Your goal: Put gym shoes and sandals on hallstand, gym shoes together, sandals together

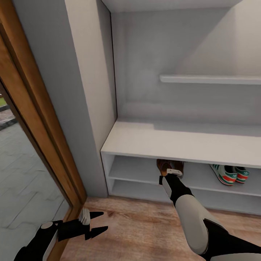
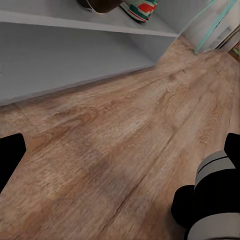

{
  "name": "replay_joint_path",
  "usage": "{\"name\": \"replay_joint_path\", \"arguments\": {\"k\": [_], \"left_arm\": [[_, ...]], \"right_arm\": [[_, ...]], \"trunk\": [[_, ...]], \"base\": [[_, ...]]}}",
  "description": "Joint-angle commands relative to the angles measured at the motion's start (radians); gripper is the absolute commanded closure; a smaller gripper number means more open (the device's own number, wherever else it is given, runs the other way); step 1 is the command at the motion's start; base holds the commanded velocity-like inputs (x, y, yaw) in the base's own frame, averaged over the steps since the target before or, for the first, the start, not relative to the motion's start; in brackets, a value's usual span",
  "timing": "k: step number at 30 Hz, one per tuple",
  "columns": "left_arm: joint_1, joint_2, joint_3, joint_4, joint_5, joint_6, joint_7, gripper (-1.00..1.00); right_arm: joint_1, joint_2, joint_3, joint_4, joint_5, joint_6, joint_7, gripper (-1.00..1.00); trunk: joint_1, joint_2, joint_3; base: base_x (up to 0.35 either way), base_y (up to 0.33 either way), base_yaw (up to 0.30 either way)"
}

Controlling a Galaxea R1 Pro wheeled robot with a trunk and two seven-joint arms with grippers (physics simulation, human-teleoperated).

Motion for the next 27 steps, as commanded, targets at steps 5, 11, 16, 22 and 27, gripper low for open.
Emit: {"name": "replay_joint_path", "arguments": {"k": [5,11,16,22,27], "left_arm": [[0.000,0.000,0.002,-0.001,-0.002,0.006,-0.004,-1.00],[0.000,0.000,0.001,-0.001,-0.002,0.007,-0.002,-1.00],[0.000,0.000,0.002,-0.001,-0.002,0.007,-0.003,-1.00],[0.000,0.000,0.001,0.000,-0.002,0.006,-0.004,-1.00],[0.000,0.000,0.000,0.000,-0.002,0.004,-0.004,-1.00]], "right_arm": [[-0.001,0.001,-0.005,-0.002,0.010,0.006,0.002,1.00],[-0.001,0.001,-0.006,-0.003,0.010,0.006,0.002,1.00],[-0.001,0.001,-0.005,-0.005,0.010,0.006,0.002,1.00],[-0.001,0.001,-0.005,-0.008,0.011,0.007,0.002,1.00],[-0.001,0.001,-0.006,-0.009,0.012,0.008,0.002,1.00]], "trunk": [[0.000,0.000,-0.001],[0.000,0.000,-0.001],[0.002,-0.001,-0.014],[0.002,-0.001,-0.026],[0.002,-0.001,-0.029]], "base": [[0.183,0.000,0.000],[0.026,0.000,0.000],[0.002,0.000,0.000],[0.000,0.000,0.000],[0.000,0.000,0.000]]}}
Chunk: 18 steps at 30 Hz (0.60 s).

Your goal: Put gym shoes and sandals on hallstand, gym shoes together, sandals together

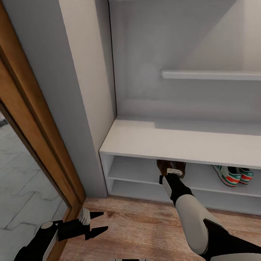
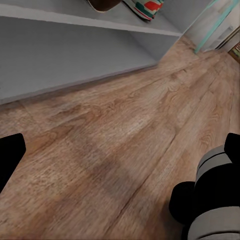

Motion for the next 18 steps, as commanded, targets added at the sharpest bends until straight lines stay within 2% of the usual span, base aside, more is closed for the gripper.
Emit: {"name": "replay_joint_path", "arguments": {"k": [1,18], "left_arm": [[0.000,0.000,0.002,0.000,-0.002,0.005,-0.005,-1.00],[0.000,-0.008,0.001,0.001,-0.003,0.006,-0.003,-1.00]], "right_arm": [[-0.001,0.001,-0.006,-0.002,0.010,0.006,0.002,1.00],[-0.001,0.001,-0.006,-0.002,0.011,0.006,0.002,1.00]], "trunk": [[0.000,0.000,-0.001],[0.000,0.000,-0.001]], "base": [[0.009,0.000,0.000],[0.097,0.000,0.000]]}}
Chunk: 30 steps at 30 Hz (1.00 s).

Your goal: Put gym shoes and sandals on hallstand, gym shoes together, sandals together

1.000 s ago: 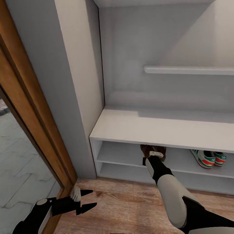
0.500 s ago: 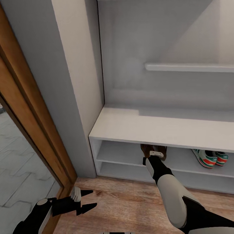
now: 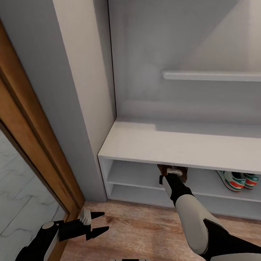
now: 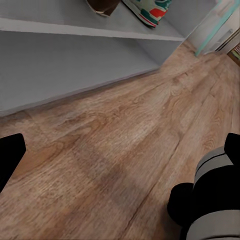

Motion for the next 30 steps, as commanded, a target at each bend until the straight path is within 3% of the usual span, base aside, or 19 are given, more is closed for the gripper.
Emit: {"name": "replay_joint_path", "arguments": {"k": [1,30], "left_arm": [[0.000,0.000,0.002,-0.001,-0.001,0.005,-0.004,-1.00],[0.000,0.000,0.002,-0.001,-0.002,0.006,-0.005,-1.00]], "right_arm": [[-0.001,0.001,-0.005,-0.002,0.011,0.006,0.002,1.00],[0.000,0.001,-0.006,-0.002,0.013,0.006,0.001,1.00]], "trunk": [[0.000,0.000,-0.001],[0.000,0.000,-0.001]], "base": [[0.039,0.000,0.000],[0.063,-0.001,0.000]]}}
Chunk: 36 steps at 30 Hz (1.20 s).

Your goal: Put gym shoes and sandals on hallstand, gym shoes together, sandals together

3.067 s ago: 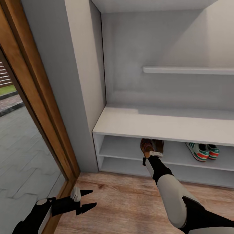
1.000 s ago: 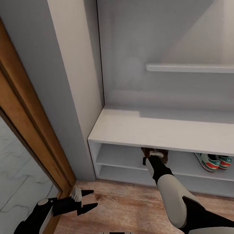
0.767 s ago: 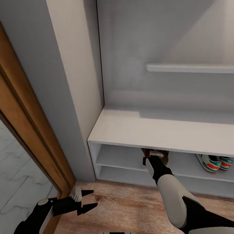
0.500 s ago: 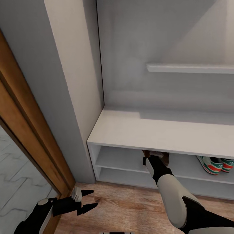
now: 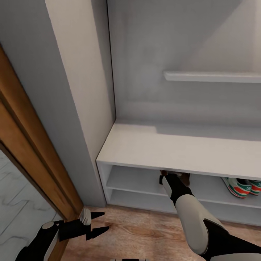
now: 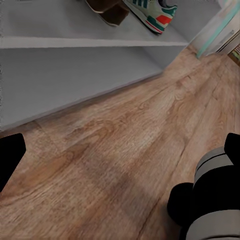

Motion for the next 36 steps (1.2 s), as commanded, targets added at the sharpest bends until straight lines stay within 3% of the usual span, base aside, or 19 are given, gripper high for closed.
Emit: {"name": "replay_joint_path", "arguments": {"k": [1,10,11,36], "left_arm": [[0.000,0.000,0.002,-0.001,-0.002,0.005,-0.004,-1.00],[0.000,0.000,0.002,-0.001,-0.001,0.005,-0.004,-1.00],[0.000,0.000,0.002,-0.001,-0.001,0.005,-0.004,-1.00],[0.000,0.000,0.003,-0.001,-0.001,0.005,-0.004,-1.00]], "right_arm": [[-0.001,0.001,-0.006,-0.002,0.010,0.006,0.002,1.00],[-0.001,0.001,-0.006,-0.002,0.010,0.006,0.001,1.00],[0.000,0.001,-0.006,-0.002,0.010,0.006,0.002,-1.00],[-0.001,0.001,-0.005,-0.002,0.010,0.006,0.002,-1.00]], "trunk": [[0.000,0.000,-0.001],[0.000,0.000,-0.001],[0.000,0.000,-0.001],[0.000,0.000,-0.001]], "base": [[0.139,-0.035,0.000],[0.051,-0.013,0.000],[0.002,-0.001,0.000],[-0.031,-0.002,0.000]]}}
